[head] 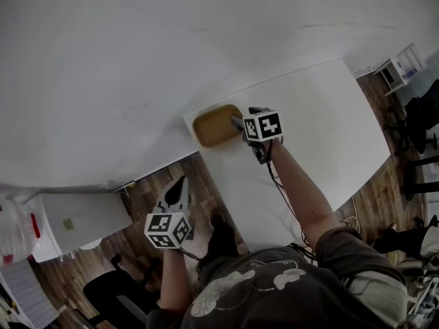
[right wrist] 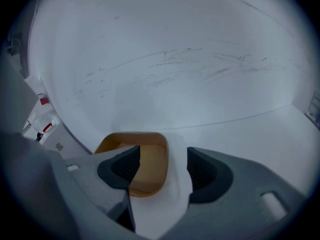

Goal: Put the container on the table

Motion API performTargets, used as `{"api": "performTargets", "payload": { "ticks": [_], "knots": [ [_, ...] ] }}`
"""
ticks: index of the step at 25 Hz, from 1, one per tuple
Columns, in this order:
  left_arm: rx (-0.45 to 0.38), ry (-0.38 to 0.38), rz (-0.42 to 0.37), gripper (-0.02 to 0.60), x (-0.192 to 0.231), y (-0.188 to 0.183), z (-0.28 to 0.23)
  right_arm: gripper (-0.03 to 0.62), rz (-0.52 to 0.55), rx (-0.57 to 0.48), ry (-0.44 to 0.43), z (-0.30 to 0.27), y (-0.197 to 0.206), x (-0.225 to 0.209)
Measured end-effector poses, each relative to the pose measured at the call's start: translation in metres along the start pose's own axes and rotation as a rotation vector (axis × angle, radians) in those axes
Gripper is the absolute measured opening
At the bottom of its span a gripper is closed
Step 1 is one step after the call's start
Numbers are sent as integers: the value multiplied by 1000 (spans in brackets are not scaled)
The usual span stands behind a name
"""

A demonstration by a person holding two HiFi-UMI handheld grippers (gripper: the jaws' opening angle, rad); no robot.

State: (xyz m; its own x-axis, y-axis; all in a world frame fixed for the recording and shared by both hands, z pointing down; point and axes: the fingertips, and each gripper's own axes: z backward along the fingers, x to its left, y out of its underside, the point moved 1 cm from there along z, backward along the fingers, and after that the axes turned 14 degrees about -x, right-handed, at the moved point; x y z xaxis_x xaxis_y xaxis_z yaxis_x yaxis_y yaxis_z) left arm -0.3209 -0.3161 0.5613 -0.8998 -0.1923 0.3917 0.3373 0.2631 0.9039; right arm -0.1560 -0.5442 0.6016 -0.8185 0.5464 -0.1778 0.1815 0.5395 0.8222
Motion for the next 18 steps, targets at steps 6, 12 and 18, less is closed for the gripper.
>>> {"api": "performTargets", "payload": {
  "ticks": [6, 12, 18],
  "knots": [
    [-17, -13, -30, -3, -20, -7, 11, 291, -11, -21, -19, 26, 4, 0],
    [-42, -33, -34, -3, -60, -10, 33, 291, 4, -50, -55, 74, 6, -4],
    [-79, -36, -60, -3, -102, -14, 50, 291, 26, -80, -114, 124, 16, 3]
  ]
}}
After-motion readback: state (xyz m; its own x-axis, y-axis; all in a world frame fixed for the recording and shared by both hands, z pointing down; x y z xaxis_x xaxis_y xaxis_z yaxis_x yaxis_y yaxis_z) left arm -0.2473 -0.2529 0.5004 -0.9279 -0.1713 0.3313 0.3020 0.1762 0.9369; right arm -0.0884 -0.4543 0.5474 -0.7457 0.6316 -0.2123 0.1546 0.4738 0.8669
